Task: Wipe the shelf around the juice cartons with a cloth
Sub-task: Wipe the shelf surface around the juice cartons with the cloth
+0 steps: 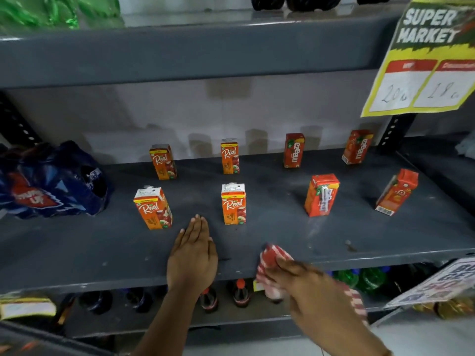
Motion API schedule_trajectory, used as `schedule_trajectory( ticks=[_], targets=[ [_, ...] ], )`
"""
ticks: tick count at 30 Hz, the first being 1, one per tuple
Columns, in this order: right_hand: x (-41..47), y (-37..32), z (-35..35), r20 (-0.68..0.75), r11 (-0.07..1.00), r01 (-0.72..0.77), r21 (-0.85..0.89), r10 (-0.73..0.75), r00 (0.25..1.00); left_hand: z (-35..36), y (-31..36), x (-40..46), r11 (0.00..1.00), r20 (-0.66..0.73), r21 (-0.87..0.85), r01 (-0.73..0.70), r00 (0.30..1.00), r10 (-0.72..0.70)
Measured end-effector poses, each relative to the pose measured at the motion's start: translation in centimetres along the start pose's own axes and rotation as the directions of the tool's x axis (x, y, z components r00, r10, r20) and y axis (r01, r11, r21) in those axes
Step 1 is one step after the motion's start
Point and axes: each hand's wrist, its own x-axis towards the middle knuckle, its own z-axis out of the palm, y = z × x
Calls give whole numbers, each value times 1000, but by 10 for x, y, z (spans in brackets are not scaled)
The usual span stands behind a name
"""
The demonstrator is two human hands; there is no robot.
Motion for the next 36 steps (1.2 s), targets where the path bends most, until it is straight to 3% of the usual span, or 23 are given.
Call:
schedule_trajectory(
  ticks=[2,4,8,12,14,17,22,25,27,30,33,36],
  targets=[
    [-18,-4,-11,118,999,10,46,-15,993,0,-2,1,1000,9,-16,-20,1000,20],
    [-27,-14,-15,121,997,-15,75,6,993,-2,-5,-3,997,31,-38,-71,997,72],
    [-24,-38,-7,-14,974,-59,220,63,998,-21,-34,-23,988,8,-95,-120,993,122],
    [-10,-62,2,-195,866,72,495,30,980,-45,-97,-44,998,-86,-23,-59,995,57],
    [3,-83,7,-315,759,180,625,36,948,-56,-130,-41,1000,-109,-15,13,994,-15],
    [41,-113,11,-473,681,302,668,74,878,-69,-169,-20,996,-82,-43,83,993,-87],
    [132,-151,9,-569,569,350,744,265,779,-67,-195,8,999,13,-32,43,999,-42],
    [190,-161,6,-570,601,269,753,392,722,-61,-199,10,1000,10,-13,20,1000,-20],
    [228,-160,-1,-584,650,231,724,399,707,-60,-200,10,1000,-1,-13,20,1000,-20],
    [289,-149,-14,-528,781,71,620,349,774,-62,-199,11,999,-8,-20,28,1000,-28],
    [335,-136,-15,-421,915,-131,382,299,857,-64,-198,11,999,-16,-20,29,999,-29],
    [360,-129,-13,-339,943,-248,224,313,887,-63,-197,12,1000,-23,-4,22,999,-22]
  ],
)
